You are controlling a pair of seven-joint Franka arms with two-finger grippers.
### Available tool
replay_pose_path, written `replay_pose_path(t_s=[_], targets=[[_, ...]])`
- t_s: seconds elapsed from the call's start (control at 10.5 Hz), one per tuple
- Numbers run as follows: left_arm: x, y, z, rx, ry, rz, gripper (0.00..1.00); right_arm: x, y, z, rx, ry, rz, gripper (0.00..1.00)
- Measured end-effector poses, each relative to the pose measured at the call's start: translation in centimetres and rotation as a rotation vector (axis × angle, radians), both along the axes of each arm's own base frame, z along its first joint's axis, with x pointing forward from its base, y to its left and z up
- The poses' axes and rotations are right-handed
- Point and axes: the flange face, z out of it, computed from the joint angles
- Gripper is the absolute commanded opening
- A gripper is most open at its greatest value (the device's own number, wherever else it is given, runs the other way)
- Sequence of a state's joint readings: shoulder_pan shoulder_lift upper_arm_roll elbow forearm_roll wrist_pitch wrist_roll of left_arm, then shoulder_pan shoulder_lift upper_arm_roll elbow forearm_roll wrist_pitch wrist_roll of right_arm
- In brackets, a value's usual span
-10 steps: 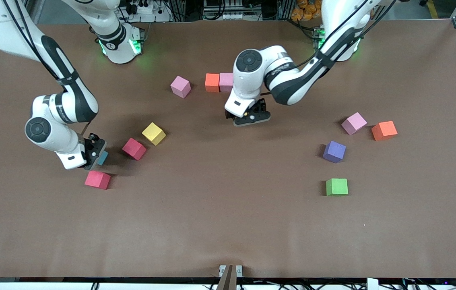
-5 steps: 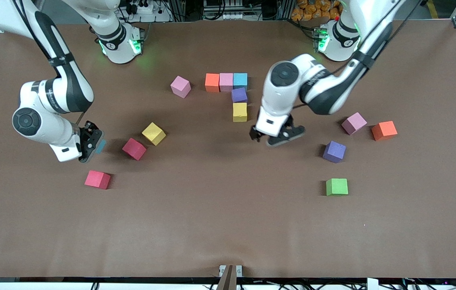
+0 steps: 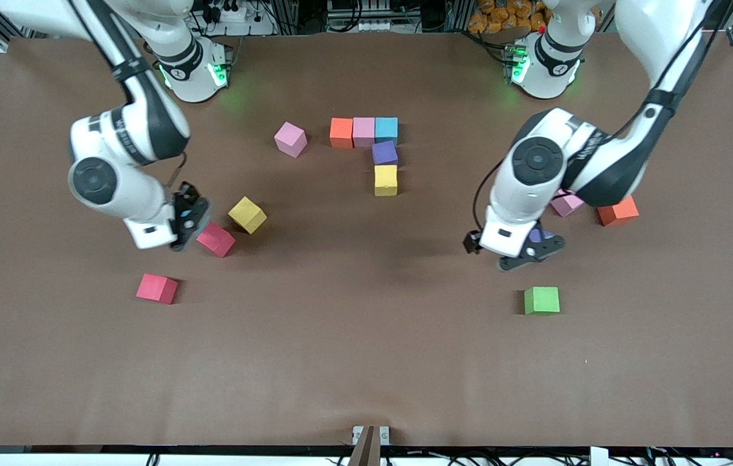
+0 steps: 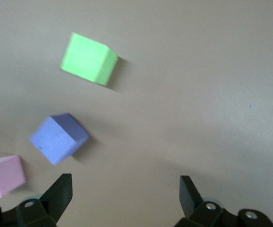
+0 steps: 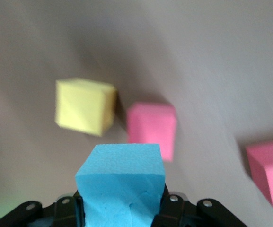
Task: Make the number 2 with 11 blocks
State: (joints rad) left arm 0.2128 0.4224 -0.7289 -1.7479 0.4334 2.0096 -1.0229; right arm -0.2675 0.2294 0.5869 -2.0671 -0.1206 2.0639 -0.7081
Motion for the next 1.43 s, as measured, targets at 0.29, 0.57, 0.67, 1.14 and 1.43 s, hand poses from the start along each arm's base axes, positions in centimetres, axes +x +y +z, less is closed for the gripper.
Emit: replay_pose_path(t_s=[0.29, 0.57, 0.67, 1.14, 1.43], targets=[[3.2, 6.9, 4.1, 0.013, -0.039, -0.050, 1.00, -2.0, 6.6, 1.4, 0.030, -0.039, 0.090, 0.44], [5.6, 14.2, 6.2, 0.018, -0.052, -0.087, 1.00, -5.9, 14.7, 1.2, 0.059, -0.073, 0.200, 0.44], [5.9, 16.1, 6.1, 0.023, -0.041, -0.118, 1.00, -7.4, 17.3, 0.9, 0.075, -0.088, 0.232, 0.44], [7.0, 21.1, 1.2, -0.035, 0.057, -0.188, 1.00, -12.5, 25.0, -3.6, 0.114, -0.129, 0.339, 0.42], [9.0, 20.5, -1.4, -0.101, 0.070, -0.242, 1.00, -15.5, 28.9, -6.5, 0.062, -0.161, 0.327, 0.42]])
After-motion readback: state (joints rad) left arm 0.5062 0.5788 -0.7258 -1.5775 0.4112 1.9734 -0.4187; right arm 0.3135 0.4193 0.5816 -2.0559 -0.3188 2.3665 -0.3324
